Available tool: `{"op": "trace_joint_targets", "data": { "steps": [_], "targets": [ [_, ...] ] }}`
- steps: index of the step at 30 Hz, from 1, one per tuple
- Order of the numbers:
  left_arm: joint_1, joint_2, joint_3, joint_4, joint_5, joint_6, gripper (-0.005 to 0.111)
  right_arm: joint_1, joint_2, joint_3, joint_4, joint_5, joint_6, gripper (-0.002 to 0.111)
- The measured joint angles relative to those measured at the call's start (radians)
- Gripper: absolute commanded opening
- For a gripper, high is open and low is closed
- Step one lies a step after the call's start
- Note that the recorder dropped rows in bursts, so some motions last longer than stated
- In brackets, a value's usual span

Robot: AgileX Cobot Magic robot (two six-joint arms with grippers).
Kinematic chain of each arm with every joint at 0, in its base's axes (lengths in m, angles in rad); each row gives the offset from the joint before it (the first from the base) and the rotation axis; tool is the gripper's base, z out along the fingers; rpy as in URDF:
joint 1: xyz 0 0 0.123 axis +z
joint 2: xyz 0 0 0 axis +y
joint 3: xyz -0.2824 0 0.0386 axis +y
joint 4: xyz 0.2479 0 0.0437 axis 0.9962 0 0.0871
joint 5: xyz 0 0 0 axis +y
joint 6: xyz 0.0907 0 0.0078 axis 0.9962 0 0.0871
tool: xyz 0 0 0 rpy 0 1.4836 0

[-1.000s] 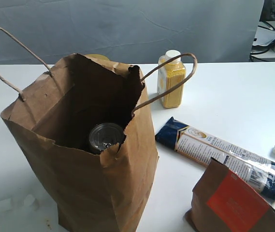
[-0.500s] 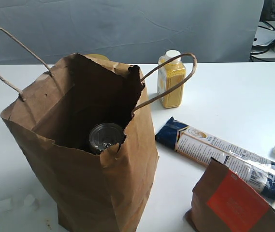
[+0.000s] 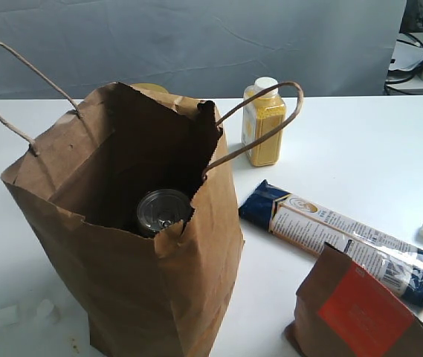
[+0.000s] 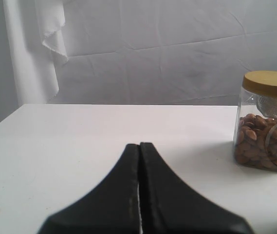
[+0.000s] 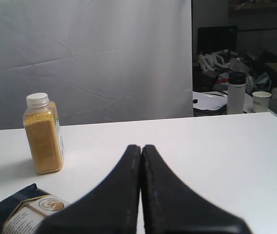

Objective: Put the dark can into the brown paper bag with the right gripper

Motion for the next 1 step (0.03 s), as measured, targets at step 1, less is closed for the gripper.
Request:
{"op": "trace_joint_targets", "data": {
  "steps": [1],
  "targets": [
    [0.000, 0.000, 0.000, 0.000, 0.000, 0.000, 0.000, 0.000, 0.000, 0.000, 0.000, 0.000, 0.000, 0.000]
  ]
}}
